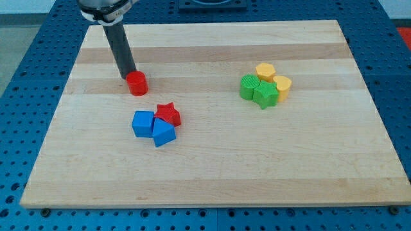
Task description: Move the red circle closer to blue cube
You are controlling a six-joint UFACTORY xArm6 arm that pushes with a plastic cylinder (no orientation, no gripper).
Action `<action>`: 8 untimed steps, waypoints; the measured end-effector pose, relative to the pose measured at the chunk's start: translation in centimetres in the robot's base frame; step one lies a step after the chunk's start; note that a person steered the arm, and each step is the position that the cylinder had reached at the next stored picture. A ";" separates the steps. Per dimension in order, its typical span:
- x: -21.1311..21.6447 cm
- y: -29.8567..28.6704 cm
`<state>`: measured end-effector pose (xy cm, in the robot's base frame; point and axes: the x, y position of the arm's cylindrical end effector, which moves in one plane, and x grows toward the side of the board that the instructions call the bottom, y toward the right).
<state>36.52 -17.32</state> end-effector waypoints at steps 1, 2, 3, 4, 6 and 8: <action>0.7 0.0; 0.4 1.3; -0.7 2.8; -0.7 2.8; 1.0 2.6; 4.1 1.5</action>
<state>40.58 -15.82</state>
